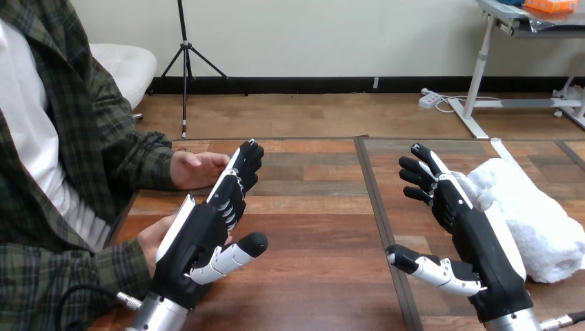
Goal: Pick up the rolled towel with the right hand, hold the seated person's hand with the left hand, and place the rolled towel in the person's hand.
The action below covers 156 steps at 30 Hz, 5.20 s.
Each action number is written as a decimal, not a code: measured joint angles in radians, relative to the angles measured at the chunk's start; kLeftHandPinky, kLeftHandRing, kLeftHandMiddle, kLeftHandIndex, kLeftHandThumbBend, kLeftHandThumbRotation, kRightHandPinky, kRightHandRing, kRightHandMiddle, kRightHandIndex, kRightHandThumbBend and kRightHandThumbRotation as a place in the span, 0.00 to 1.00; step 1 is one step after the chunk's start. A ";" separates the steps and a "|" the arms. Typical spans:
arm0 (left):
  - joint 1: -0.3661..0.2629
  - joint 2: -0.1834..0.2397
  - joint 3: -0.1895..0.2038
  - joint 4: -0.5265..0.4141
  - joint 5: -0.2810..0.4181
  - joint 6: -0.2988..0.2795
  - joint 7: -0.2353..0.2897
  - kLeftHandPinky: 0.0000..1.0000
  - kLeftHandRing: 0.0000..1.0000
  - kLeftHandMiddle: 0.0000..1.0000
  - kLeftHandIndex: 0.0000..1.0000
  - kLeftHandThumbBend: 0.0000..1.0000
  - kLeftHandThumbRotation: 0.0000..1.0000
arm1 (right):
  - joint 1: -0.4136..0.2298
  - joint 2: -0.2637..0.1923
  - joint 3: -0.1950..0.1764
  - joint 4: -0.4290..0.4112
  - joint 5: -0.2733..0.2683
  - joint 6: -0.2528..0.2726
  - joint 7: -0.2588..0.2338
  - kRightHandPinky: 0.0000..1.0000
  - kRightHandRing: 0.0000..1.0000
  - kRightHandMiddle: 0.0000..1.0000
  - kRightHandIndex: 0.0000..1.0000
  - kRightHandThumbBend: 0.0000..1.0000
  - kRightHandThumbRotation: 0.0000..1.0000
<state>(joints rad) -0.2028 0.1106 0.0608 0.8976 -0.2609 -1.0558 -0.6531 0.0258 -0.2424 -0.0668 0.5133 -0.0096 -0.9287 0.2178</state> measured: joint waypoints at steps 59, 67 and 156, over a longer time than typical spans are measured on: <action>0.006 -0.009 -0.007 -0.002 0.015 0.002 0.015 1.00 1.00 1.00 1.00 1.00 0.69 | 0.010 -0.024 -0.046 -0.289 -0.087 0.276 -0.090 0.85 0.91 0.92 0.95 1.00 0.56; 0.006 -0.011 -0.007 -0.002 0.015 0.002 0.016 1.00 1.00 1.00 1.00 1.00 0.69 | 0.006 -0.044 -0.075 -0.400 -0.122 0.399 -0.120 0.88 0.93 0.91 0.96 1.00 0.54; 0.051 -0.048 -0.011 -0.012 0.019 0.003 0.012 1.00 1.00 1.00 1.00 1.00 0.68 | -0.770 -0.393 0.124 0.727 -0.419 1.042 -0.063 0.71 0.85 0.89 1.00 1.00 0.63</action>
<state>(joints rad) -0.1515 0.0626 0.0501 0.8854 -0.2416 -1.0524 -0.6411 -0.7439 -0.6355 0.0574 1.2402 -0.4288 0.1130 0.1545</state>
